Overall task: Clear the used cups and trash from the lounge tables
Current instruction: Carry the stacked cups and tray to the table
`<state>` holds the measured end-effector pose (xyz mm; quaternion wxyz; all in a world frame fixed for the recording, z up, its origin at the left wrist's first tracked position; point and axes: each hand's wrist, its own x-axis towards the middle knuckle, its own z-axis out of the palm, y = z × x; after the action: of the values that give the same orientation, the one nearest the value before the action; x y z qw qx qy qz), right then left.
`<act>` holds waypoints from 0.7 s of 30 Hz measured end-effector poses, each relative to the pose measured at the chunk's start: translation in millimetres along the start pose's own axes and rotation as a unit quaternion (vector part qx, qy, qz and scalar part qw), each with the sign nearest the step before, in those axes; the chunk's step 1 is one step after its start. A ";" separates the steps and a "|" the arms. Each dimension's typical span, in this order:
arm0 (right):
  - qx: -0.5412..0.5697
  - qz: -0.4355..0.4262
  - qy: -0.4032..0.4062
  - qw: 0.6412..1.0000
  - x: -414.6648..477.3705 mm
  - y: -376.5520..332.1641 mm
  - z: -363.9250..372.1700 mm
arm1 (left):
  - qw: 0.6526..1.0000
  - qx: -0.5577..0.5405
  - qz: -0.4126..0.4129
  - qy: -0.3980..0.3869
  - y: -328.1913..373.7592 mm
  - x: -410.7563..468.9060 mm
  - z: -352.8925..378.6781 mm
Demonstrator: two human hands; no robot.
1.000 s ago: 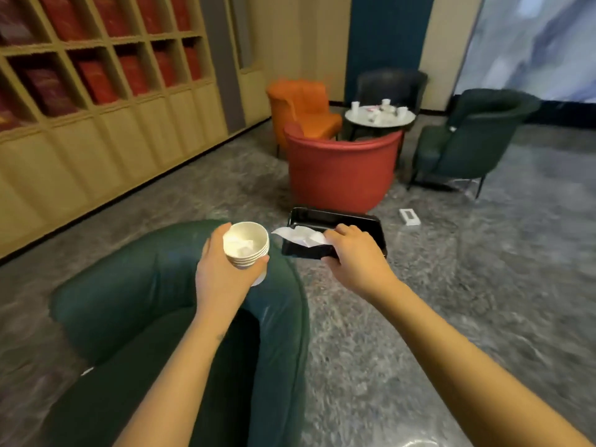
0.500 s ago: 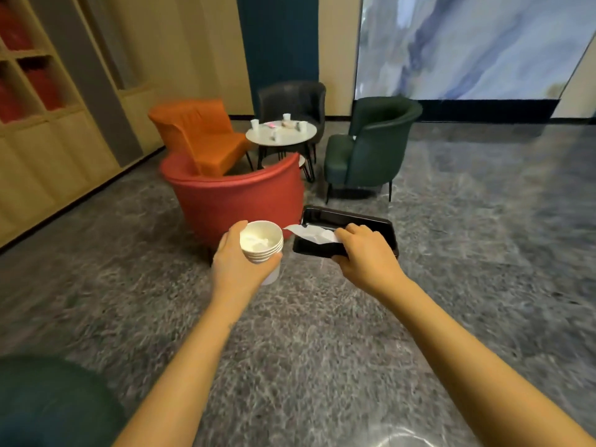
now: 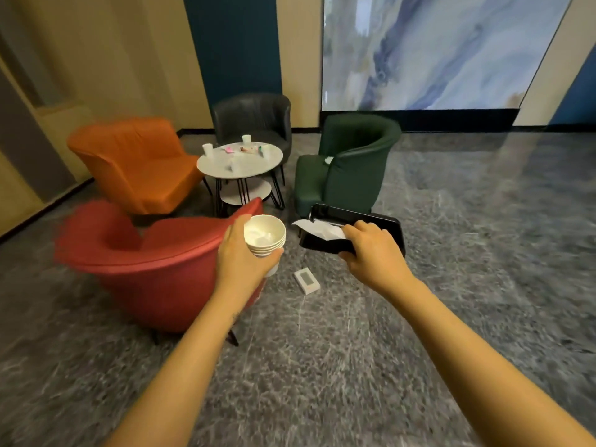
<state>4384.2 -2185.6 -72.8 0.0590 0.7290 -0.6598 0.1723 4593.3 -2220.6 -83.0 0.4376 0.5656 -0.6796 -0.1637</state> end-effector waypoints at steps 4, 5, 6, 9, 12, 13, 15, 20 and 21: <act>-0.007 0.011 0.008 1.000 83.5 56.7 31.1 | 1.000 -0.010 0.009 -0.017 -8.1 85.1 71.9; -0.008 0.010 0.007 1.000 105.1 72.0 41.5 | 1.000 -0.014 0.007 -0.019 -13.1 104.8 90.1; -0.008 0.008 0.005 1.000 128.4 87.0 51.5 | 1.000 -0.015 0.004 -0.019 -18.7 126.1 107.9; -0.006 -0.007 -0.003 1.000 207.3 131.7 79.8 | 1.000 -0.004 -0.017 0.001 -35.2 196.3 155.7; 0.001 -0.032 -0.009 0.999 294.9 169.9 98.3 | 0.998 0.009 -0.049 0.032 -43.9 272.2 192.3; 0.001 -0.046 -0.012 0.999 323.6 179.2 105.5 | 0.997 0.012 -0.058 0.043 -46.5 296.0 202.1; 0.000 -0.076 -0.020 0.997 376.1 190.9 121.8 | 0.995 0.024 -0.075 0.053 -53.7 339.0 219.4; 0.031 -0.129 -0.045 0.990 492.7 192.7 178.4 | 0.994 0.035 -0.085 0.067 -93.7 430.1 249.1; 0.039 -0.138 -0.049 0.988 515.0 192.1 191.2 | 0.993 0.037 -0.086 0.069 -105.0 449.0 254.1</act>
<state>4264.6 -2754.1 -109.0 0.0210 0.8226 -0.5475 0.1521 4471.1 -2731.6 -117.6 0.4466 0.6475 -0.6022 -0.1366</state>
